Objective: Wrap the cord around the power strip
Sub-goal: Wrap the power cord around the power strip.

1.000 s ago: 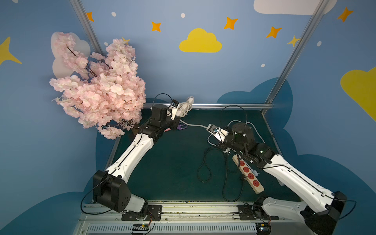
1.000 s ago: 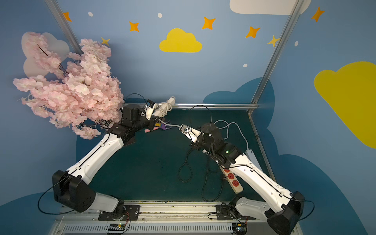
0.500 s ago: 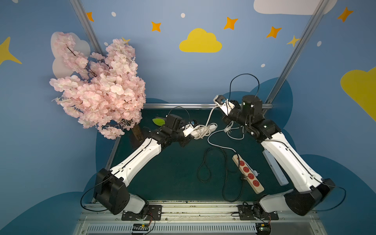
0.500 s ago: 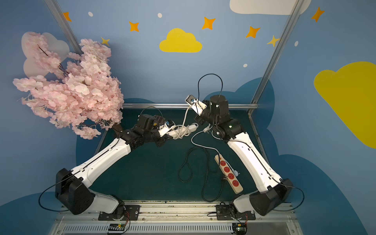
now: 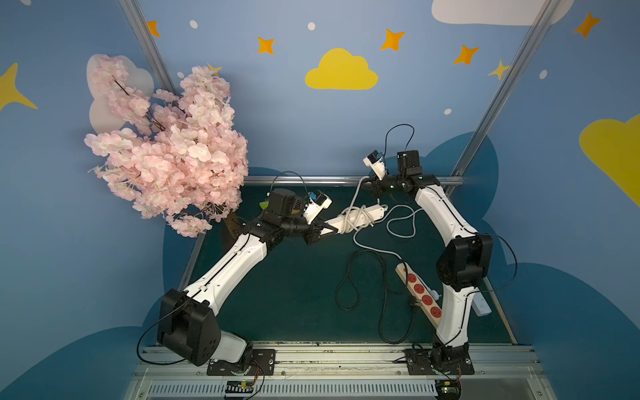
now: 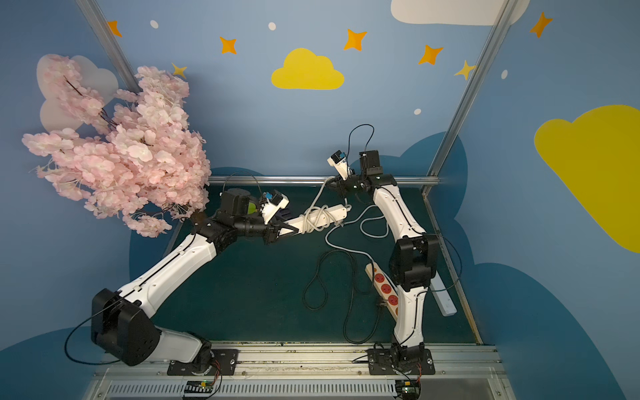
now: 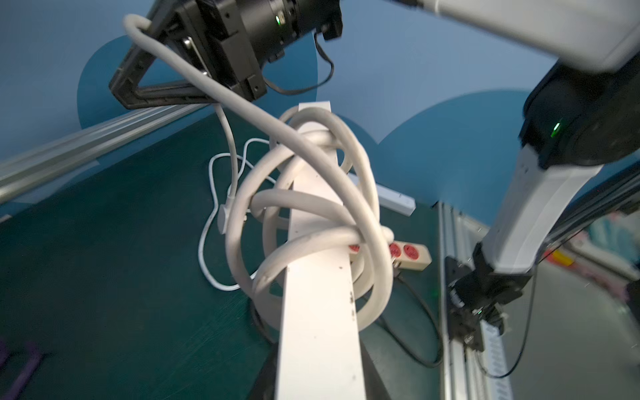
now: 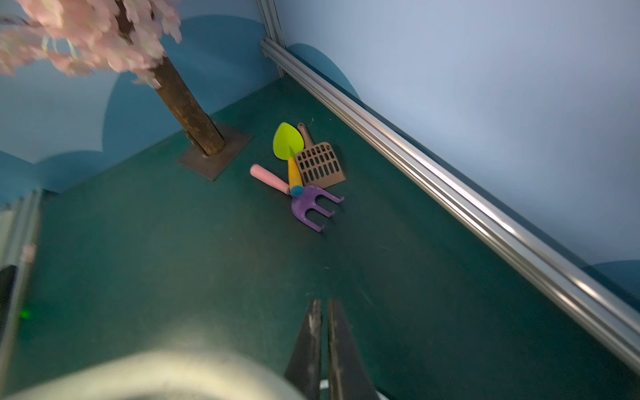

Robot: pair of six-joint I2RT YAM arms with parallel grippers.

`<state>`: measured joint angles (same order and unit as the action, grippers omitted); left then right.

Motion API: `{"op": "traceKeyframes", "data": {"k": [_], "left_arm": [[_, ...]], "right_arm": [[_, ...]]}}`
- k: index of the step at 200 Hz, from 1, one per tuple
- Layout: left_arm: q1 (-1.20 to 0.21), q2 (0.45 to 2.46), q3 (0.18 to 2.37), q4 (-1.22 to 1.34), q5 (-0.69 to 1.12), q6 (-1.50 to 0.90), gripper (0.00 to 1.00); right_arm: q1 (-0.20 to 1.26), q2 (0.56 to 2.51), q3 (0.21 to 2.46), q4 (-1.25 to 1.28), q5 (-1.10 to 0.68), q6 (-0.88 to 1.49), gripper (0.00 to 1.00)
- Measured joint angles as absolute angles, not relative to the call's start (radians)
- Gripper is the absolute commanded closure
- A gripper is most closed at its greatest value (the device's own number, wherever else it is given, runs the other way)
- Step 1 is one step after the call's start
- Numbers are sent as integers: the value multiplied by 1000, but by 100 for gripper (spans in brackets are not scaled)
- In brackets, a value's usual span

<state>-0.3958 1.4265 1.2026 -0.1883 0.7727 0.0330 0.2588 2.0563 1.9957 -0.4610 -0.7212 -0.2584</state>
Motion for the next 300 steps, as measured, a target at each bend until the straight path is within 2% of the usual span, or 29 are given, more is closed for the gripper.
{"op": "traceKeyframes", "data": {"k": [11,29,87,148,155,168,184,236,276,300], "left_arm": [[-379,1420,1178,-118,797,-46,98],[-372,1413,1172,-38,807,-139,97],[-363,1398,1176,54,771,-265,98],[-358,1377,1176,53,749,-292,97],[-358,1373,1176,54,746,-292,97],[-356,1367,1176,52,736,-294,98],[-354,1365,1176,47,707,-296,98],[-316,1369,1179,74,532,-349,97],[-294,1418,1217,85,398,-308,97],[-302,1441,1219,48,305,-186,98]], "right_arm": [[258,2054,1964,-389,-736,-199,84],[260,2055,1893,-262,-732,-113,81],[322,2097,1730,40,-619,83,77],[330,2154,1676,147,-544,148,73],[330,2158,1672,158,-542,154,76],[331,2160,1654,184,-541,160,91],[337,2160,1627,213,-538,175,100],[437,2084,1406,215,-459,210,100],[592,1880,1241,88,-406,163,100],[677,1741,1227,-59,-327,27,100]]}}
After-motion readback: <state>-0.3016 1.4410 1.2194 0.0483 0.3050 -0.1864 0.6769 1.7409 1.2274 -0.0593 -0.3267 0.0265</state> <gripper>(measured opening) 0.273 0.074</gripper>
